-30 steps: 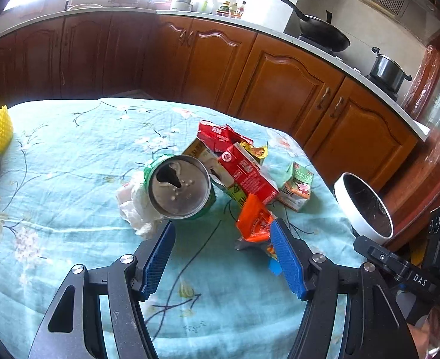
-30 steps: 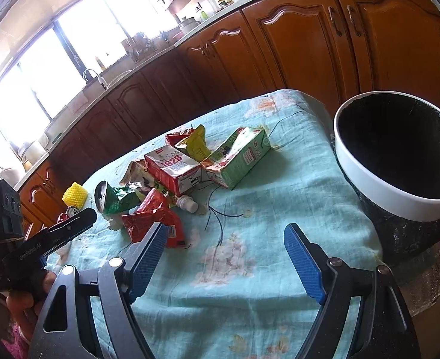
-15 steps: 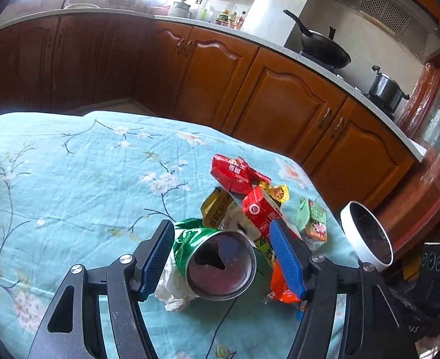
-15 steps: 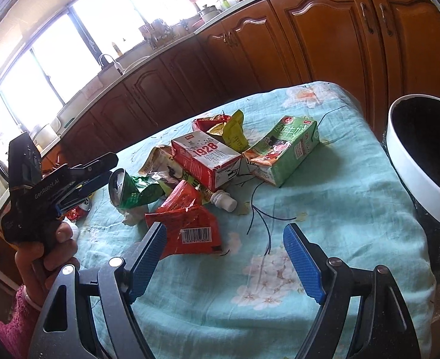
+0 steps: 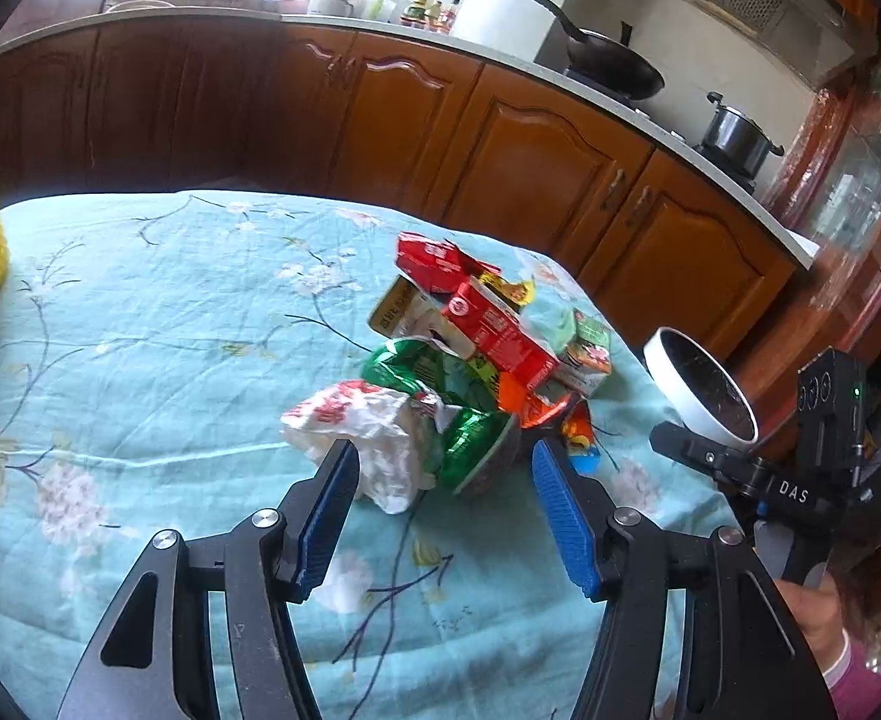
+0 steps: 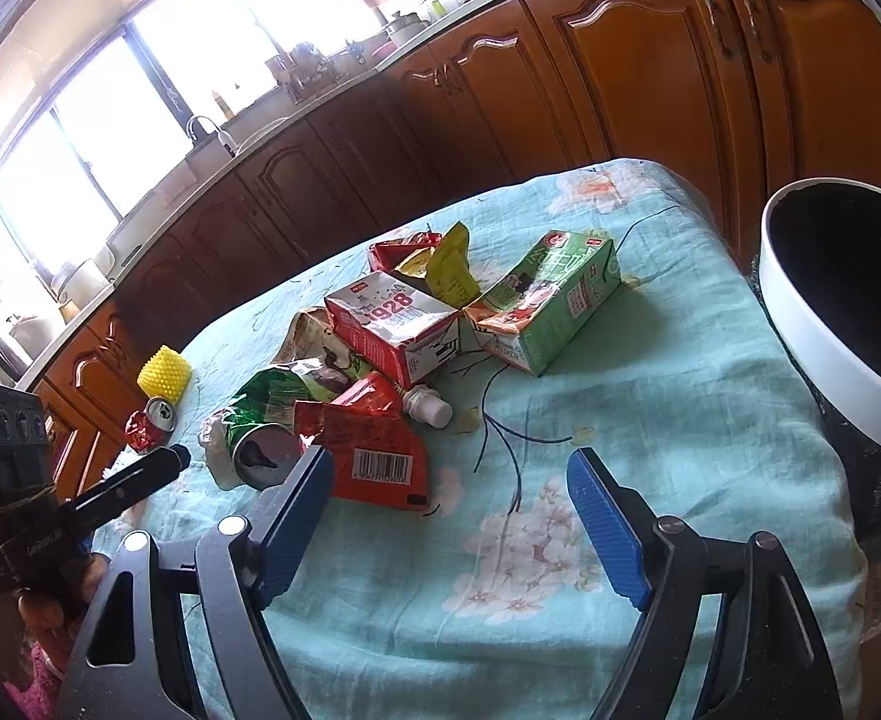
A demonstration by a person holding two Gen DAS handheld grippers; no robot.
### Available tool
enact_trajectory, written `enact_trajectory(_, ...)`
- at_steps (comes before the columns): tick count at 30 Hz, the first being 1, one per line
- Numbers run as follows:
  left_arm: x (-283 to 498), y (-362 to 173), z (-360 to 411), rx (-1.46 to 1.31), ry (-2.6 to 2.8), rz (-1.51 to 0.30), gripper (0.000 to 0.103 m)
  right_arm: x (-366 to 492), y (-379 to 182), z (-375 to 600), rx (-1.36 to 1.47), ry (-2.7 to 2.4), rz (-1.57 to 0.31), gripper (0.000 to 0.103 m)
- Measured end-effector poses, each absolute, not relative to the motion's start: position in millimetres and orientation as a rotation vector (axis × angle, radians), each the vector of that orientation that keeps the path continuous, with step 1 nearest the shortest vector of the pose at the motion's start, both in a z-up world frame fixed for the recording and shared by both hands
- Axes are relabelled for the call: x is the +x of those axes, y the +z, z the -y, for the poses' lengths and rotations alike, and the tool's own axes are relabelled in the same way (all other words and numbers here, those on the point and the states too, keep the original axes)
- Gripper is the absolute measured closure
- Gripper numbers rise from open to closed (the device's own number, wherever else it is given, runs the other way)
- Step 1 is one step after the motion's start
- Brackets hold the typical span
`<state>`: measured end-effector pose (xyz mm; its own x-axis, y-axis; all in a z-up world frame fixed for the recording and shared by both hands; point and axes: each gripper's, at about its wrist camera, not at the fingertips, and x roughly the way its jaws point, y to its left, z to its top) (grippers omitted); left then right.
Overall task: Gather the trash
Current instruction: 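Grasp the white plastic bag with the left tool while the right tool grasps the red chip bag, then carry both bags over the bin and open both tools to drop them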
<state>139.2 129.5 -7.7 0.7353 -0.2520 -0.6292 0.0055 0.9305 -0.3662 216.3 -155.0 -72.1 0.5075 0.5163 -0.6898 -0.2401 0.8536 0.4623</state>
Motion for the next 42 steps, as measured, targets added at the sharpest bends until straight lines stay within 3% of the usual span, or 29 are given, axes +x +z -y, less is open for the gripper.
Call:
enact_trajectory(12,187,-42,-154,-0.418,-0.076,-0.823,0.043,227,-76,109,0.264,0.558,-0.954,0.025)
enact_trajectory(15,193,-49,-151,-0.441,-0.135,-0.827,0.06,238,-88,103,0.279,0.566,-0.994,0.041)
enact_trajectory(18,196,-54,-150,-0.432,-0.153,-0.818,0.076,241,-95,98,0.285,0.582,-1.021,0.073)
enact_trajectory(19,195,-55,-151,-0.429,-0.159,-0.812,0.079,240,-94,96,0.279,0.588,-1.018,0.087)
enact_trajectory(20,194,-55,-152,-0.422,-0.157,-0.805,0.08,237,-92,96,0.27,0.588,-1.011,0.092)
enact_trajectory(31,138,-17,-167,-0.409,-0.089,-0.693,0.085,209,-60,122,0.259,0.559,-0.93,0.094)
enact_trajectory(42,133,19,-102,-0.327,-0.257,-0.642,0.085,190,-43,186,0.286,0.445,-0.872,0.094)
